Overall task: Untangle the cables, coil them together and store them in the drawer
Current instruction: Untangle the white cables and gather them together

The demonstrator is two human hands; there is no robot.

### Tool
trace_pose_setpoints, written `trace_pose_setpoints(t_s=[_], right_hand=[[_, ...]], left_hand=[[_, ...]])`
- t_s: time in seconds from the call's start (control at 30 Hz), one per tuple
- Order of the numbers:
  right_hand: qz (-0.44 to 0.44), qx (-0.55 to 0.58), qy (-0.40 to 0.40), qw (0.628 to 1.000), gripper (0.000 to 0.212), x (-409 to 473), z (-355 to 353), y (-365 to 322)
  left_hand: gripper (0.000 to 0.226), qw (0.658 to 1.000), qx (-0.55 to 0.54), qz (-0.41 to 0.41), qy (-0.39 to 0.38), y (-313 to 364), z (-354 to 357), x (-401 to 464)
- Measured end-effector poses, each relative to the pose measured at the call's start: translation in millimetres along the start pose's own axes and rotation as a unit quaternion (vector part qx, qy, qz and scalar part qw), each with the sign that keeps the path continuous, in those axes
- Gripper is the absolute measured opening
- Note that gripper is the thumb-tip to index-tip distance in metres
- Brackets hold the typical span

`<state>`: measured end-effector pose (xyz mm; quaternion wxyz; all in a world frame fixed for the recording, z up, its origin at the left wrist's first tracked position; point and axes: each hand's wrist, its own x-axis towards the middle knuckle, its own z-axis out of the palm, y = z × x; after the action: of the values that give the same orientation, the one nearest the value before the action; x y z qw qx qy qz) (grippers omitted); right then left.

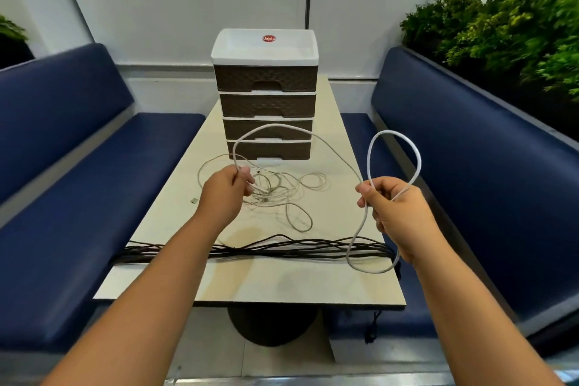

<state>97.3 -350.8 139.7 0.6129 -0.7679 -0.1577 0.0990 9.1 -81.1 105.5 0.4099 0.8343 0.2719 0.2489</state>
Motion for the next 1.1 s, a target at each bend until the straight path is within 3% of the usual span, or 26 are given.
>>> trace_pose_setpoints(t_s=[0.1, 0.37, 0.43, 0.57, 0.7, 0.83, 0.93, 1.1], right_hand=[[0.009, 0.01, -0.019, 1.0, 0.017, -1.5, 4.1, 2.5], [-0.023, 0.019, -0.102, 0.994, 0.025, -13.5, -5.6, -15.8], [-0.049, 0.023, -0.123, 0.991, 0.021, -20.5, -12.5, -27.6], [-0.092, -0.016, -0.177, 0.98, 0.016, -33.6, -20.7, -49.3], [-0.119, -0.13, -0.235, 0.956, 0.008, -40.6, -21.9, -64.1], [-0.144, -0.238, -0.22, 0.935, 0.004, -40.7, -11.8, -67.8], [-0.178, -0.224, -0.173, 0.943, 0.01, -42.1, -0.1, -67.2], [-0.256, -0.233, -0.166, 0.923, 0.019, -47.8, 11.4, -67.1]], left_hand=[[0.046, 0.996, -0.069, -0.052, -0.038, 8.6, -5.2, -9.9], [0.06, 0.978, -0.004, -0.096, -0.184, -13.9, -9.8, -91.3], [0.057, 0.954, -0.024, -0.098, -0.281, -32.0, -6.8, -125.5], [0.055, 0.87, 0.001, -0.126, -0.477, -71.3, -1.0, -176.5], [0.067, 0.855, 0.1, -0.215, -0.461, -103.8, 1.5, -191.2], [0.06, 0.856, 0.121, -0.189, -0.467, -109.7, 19.8, -185.9], [0.052, 0.878, 0.113, -0.173, -0.431, -105.5, 33.4, -178.1], [0.049, 0.895, 0.109, -0.167, -0.399, -101.0, 37.8, -166.9]])
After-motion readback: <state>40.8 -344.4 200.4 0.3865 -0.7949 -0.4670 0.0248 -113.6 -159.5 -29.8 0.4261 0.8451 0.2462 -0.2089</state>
